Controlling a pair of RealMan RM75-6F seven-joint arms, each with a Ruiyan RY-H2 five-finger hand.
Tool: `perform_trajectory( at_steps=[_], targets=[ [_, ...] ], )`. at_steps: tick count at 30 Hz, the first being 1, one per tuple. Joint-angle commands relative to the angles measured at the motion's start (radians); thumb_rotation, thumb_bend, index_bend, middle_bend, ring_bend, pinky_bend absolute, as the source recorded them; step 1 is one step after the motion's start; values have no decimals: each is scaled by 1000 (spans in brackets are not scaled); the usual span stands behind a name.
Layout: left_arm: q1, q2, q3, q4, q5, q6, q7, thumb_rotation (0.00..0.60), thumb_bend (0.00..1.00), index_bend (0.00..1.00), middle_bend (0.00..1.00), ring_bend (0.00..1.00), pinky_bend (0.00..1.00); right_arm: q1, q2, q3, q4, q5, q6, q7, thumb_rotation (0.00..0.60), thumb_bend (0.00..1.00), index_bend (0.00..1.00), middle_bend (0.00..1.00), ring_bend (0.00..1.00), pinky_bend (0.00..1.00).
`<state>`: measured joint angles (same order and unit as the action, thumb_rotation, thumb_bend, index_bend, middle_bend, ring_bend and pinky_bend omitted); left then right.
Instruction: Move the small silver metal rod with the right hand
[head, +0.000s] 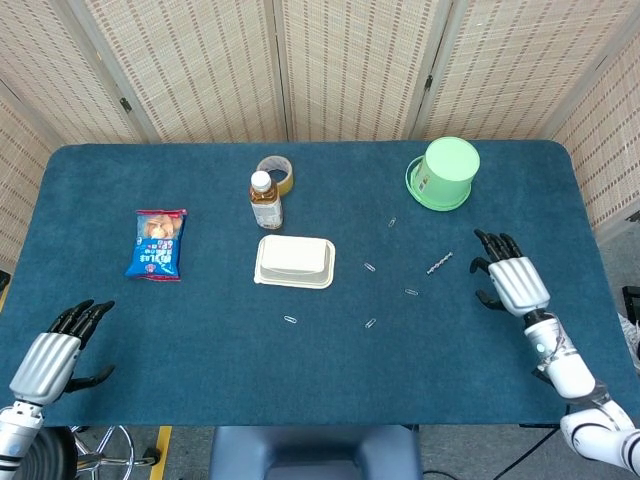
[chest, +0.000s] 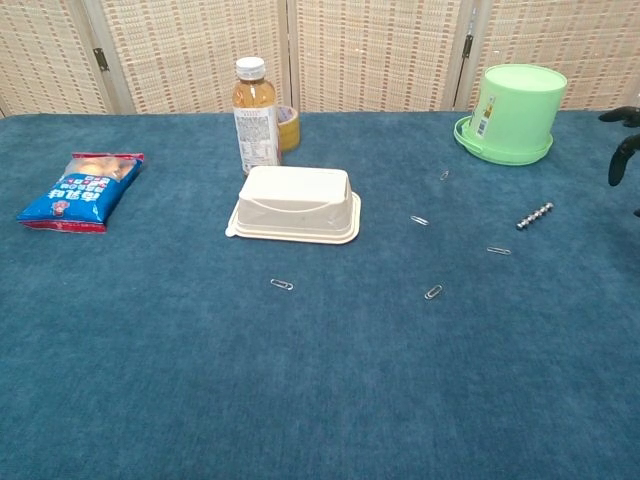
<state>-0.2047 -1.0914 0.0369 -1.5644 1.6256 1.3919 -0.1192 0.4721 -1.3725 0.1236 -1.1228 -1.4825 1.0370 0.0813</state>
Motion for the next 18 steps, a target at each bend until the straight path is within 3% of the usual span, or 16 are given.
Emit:
perform_trajectory(
  at_steps=[1, 8, 18],
  targets=[
    [0, 0, 0, 2, -2, -2, -2, 600, 286, 0, 172, 103, 176, 58, -55, -1, 84, -6, -56, -30, 600, 331, 401, 0, 0, 0],
    [-3, 1, 1, 7, -2, -6, -11, 600, 286, 0, 173, 103, 176, 125, -136, -14, 215, -18, -106, -76, 600, 331, 402, 0, 0, 0],
    [-2, 2, 3, 15, 1, -3, -23, 600, 286, 0, 172, 104, 175, 178, -232, -50, 357, -50, -128, 1, 600, 408, 439, 0, 0, 0]
  ],
)
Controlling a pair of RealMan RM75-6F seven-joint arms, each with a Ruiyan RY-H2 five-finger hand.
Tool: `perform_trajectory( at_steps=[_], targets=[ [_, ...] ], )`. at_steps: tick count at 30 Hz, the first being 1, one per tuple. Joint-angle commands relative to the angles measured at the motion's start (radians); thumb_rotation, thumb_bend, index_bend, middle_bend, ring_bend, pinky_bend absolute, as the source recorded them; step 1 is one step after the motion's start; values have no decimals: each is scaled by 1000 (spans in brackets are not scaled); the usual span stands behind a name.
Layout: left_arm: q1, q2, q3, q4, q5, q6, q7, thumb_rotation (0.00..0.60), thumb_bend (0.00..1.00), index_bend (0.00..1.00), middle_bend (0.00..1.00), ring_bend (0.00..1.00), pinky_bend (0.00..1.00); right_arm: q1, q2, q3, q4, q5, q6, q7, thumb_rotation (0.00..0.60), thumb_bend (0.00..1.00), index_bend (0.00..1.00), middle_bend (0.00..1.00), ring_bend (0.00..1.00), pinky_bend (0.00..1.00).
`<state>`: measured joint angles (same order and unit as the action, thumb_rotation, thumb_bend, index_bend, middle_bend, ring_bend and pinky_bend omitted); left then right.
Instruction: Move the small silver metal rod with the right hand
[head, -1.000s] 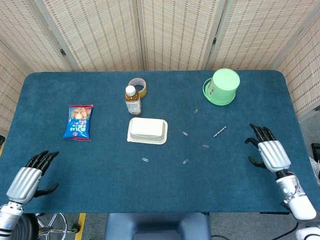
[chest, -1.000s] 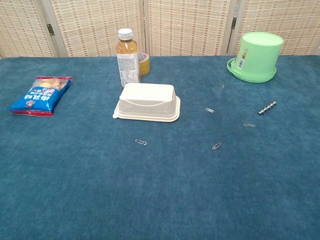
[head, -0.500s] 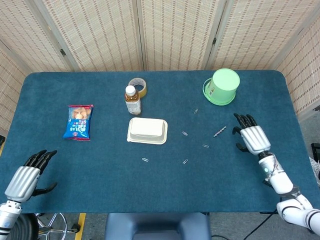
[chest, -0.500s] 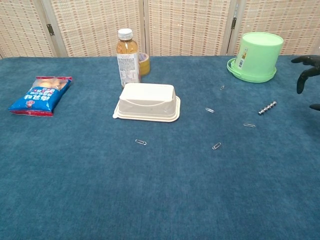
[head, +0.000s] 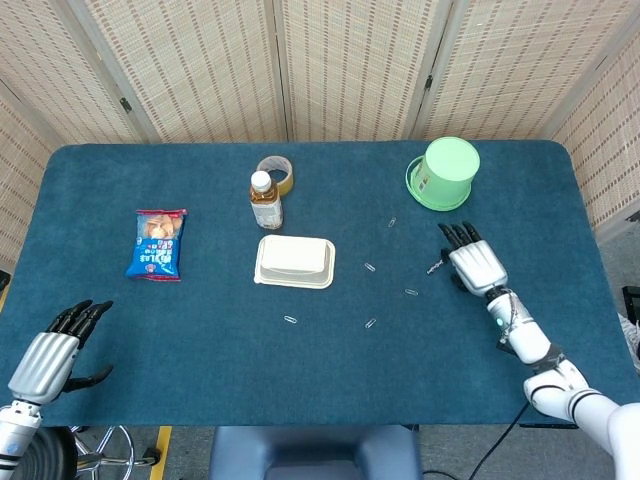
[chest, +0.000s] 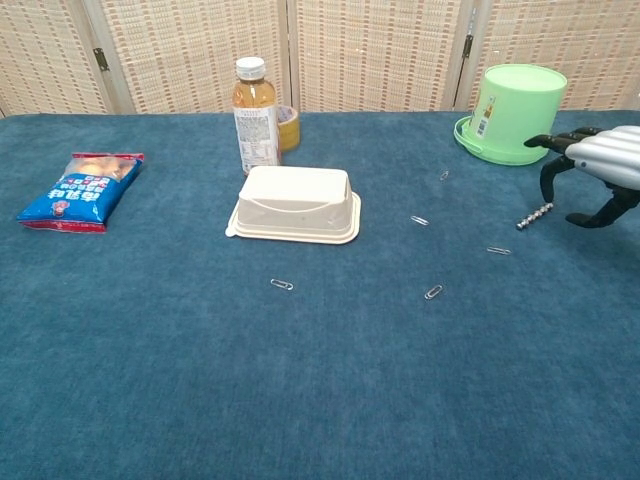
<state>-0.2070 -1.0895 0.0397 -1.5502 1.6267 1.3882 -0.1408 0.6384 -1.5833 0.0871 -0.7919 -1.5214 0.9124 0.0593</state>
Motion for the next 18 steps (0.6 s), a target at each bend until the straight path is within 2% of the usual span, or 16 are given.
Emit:
perform_trajectory(
  at_steps=[1, 18],
  targets=[
    [0, 0, 1, 1, 1, 1, -2, 600, 286, 0, 172, 104, 175, 14, -28, -19, 36, -15, -6, 28, 600, 409, 446, 0, 0, 0],
    [2, 2, 5, 4, 8, 6, -12, 600, 287, 0, 172, 103, 175, 47, -118, -37, 161, -12, -12, 67, 600, 409, 453, 0, 0, 0]
  ],
)
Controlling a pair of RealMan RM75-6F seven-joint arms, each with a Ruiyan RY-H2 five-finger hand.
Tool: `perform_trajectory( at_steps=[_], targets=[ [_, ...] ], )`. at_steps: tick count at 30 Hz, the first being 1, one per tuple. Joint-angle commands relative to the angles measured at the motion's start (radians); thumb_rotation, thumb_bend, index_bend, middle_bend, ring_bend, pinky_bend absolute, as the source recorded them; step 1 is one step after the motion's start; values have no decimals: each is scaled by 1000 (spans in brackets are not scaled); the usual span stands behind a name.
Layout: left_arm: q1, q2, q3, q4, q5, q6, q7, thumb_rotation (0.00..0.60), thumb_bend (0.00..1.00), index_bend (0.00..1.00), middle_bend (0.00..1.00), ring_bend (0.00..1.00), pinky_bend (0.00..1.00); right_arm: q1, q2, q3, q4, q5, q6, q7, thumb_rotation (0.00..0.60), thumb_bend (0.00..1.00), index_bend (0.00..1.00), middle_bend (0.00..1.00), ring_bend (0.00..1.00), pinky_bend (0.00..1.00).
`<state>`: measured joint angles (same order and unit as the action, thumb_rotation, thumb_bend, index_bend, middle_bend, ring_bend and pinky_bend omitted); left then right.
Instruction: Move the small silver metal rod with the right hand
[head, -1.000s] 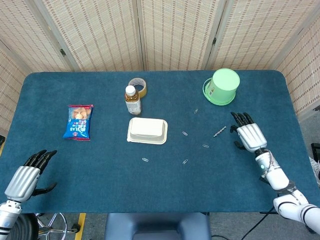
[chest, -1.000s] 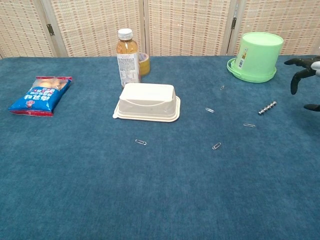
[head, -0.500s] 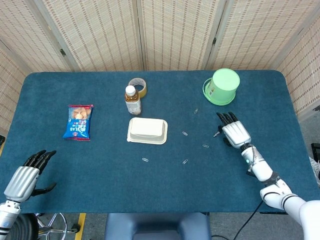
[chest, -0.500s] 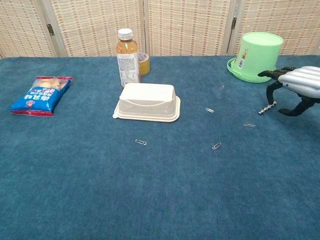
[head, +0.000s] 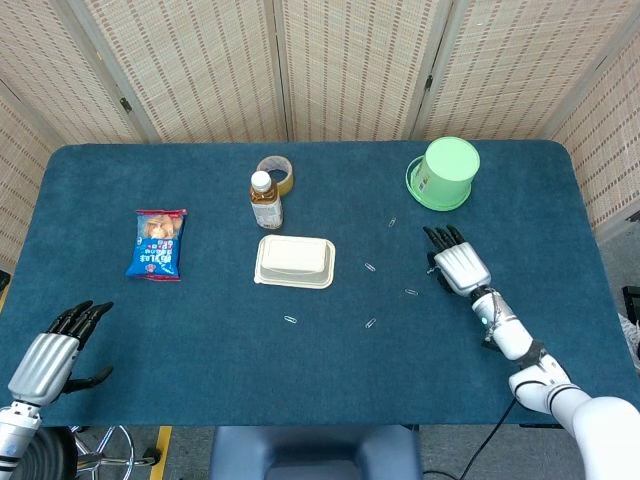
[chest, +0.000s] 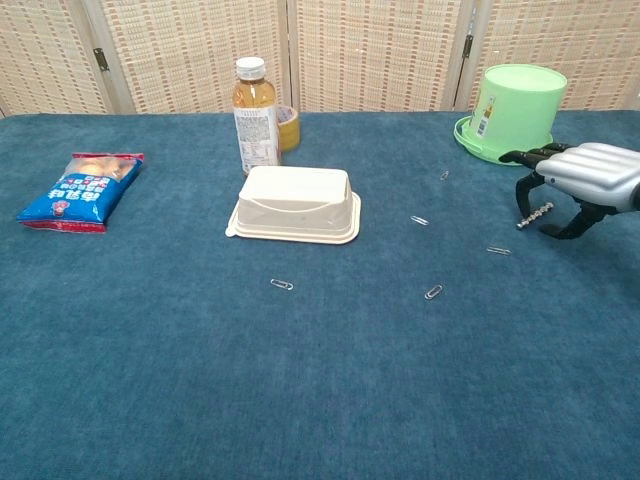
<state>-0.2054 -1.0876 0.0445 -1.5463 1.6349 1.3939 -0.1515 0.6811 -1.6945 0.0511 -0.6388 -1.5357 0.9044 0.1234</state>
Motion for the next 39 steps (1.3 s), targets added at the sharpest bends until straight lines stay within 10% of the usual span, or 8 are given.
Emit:
perform_trajectory(
  at_steps=[1, 25, 39],
  targets=[
    [1, 1, 0, 1, 0, 1, -4, 600, 287, 0, 172, 103, 175, 7, -11, -2, 14, 3, -7, 4, 600, 409, 453, 0, 0, 0],
    [5, 7, 2, 4, -5, 4, -21, 600, 286, 0, 172, 104, 176, 36, -96, -17, 128, 3, -12, 45, 600, 409, 469, 0, 0, 0],
    [7, 8, 1, 4, -3, 7, -22, 600, 287, 0, 172, 104, 176, 36, -115, -31, 168, -6, 4, 29, 600, 433, 638, 0, 0, 0]
  ],
)
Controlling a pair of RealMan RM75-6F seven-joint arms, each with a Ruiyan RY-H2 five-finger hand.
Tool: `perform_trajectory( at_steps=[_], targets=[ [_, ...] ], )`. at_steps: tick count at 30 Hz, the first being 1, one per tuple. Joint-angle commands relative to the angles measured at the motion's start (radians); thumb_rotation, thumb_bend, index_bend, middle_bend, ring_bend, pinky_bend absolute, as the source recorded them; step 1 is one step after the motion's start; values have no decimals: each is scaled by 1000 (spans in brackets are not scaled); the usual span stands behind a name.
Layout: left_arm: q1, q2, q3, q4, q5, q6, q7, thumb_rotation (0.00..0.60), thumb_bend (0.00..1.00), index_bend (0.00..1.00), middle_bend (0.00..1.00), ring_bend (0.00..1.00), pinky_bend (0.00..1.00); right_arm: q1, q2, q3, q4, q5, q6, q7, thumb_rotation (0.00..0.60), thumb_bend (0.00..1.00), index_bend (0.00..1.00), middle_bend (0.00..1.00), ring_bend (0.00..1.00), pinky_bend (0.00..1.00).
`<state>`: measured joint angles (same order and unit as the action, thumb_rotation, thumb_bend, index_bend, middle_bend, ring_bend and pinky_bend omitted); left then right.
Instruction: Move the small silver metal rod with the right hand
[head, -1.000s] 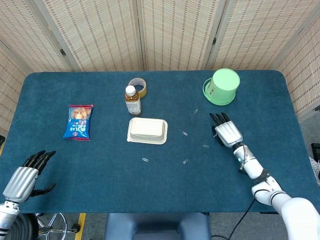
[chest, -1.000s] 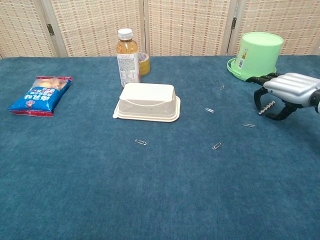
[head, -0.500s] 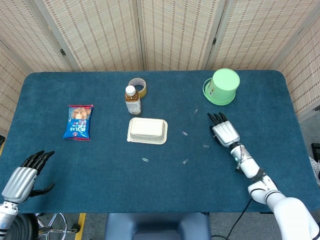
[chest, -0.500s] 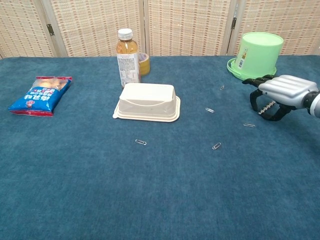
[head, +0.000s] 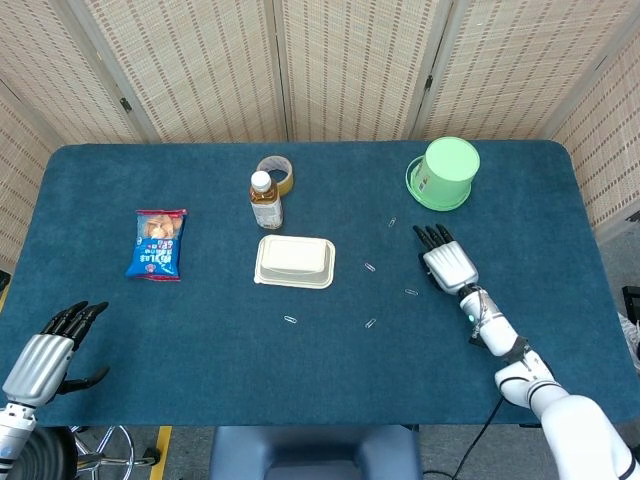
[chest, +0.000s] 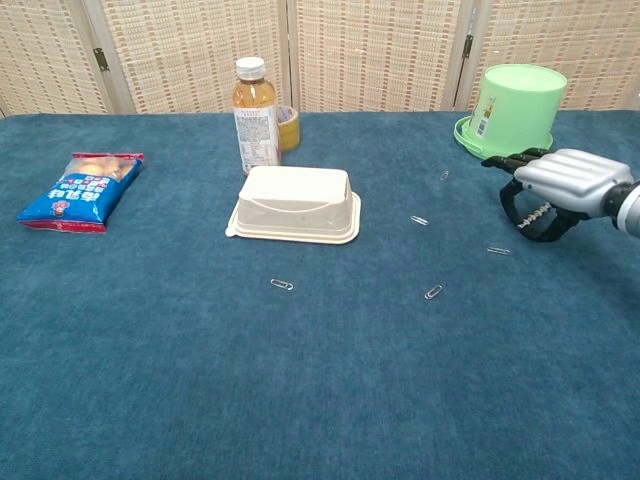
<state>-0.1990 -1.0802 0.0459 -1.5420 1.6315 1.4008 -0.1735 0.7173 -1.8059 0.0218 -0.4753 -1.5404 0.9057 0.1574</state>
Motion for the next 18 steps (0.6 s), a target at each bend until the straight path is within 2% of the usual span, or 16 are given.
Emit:
perform_trajectory(
  at_steps=[1, 11, 18],
  targets=[
    [0, 0, 0, 0, 0, 0, 1, 600, 286, 0, 172, 104, 176, -1, -5, -2, 7, -1, 4, -4, 600, 433, 647, 0, 0, 0],
    [0, 0, 0, 1, 2, 1, 4, 600, 287, 0, 172, 103, 175, -4, -2, -3, 15, -5, 35, 6, 600, 456, 703, 3, 0, 0],
    [0, -1, 0, -1, 3, 0, 8, 600, 286, 0, 172, 104, 175, -7, 21, 3, -15, -15, 107, 7, 600, 458, 729, 20, 1, 0]
  ],
)
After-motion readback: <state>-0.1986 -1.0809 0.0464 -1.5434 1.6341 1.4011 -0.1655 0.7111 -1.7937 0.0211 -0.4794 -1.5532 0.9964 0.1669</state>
